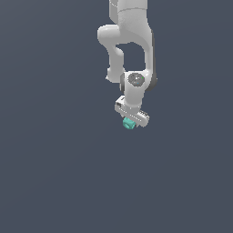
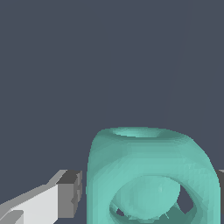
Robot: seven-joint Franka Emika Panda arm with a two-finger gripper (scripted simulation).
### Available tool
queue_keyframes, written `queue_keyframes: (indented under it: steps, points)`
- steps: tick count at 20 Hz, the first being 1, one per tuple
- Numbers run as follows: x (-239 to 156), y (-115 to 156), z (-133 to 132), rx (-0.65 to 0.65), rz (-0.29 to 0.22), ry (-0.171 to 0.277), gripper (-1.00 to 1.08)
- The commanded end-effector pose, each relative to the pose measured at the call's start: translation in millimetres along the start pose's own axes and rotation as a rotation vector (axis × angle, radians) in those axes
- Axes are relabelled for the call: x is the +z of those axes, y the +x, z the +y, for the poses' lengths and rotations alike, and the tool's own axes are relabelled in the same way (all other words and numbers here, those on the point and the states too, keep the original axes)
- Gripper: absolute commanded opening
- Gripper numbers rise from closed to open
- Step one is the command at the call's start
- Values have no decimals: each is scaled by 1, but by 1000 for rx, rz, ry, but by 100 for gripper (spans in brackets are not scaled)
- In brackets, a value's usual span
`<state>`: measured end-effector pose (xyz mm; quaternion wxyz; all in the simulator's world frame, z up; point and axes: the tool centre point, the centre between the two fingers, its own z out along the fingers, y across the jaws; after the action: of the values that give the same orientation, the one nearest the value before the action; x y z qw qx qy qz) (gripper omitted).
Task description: Pick up the object and move it to a goal position.
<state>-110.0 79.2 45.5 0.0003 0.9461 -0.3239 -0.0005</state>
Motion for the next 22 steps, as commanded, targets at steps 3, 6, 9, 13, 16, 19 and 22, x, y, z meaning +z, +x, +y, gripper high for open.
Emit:
queue_keyframes:
  steps: [3, 6, 9, 13, 16, 19, 22]
  points:
    - [6, 0, -1, 0, 1, 1, 100]
    - [6, 0, -1, 0, 1, 1, -100]
    - [6, 0, -1, 0, 1, 1, -100]
    - [6, 0, -1, 0, 1, 1, -100]
    - [4, 1, -1, 0, 2, 2, -100]
    - [-1, 3, -2, 0, 2, 2, -100]
    - [-9, 8, -4, 0, 2, 2, -100]
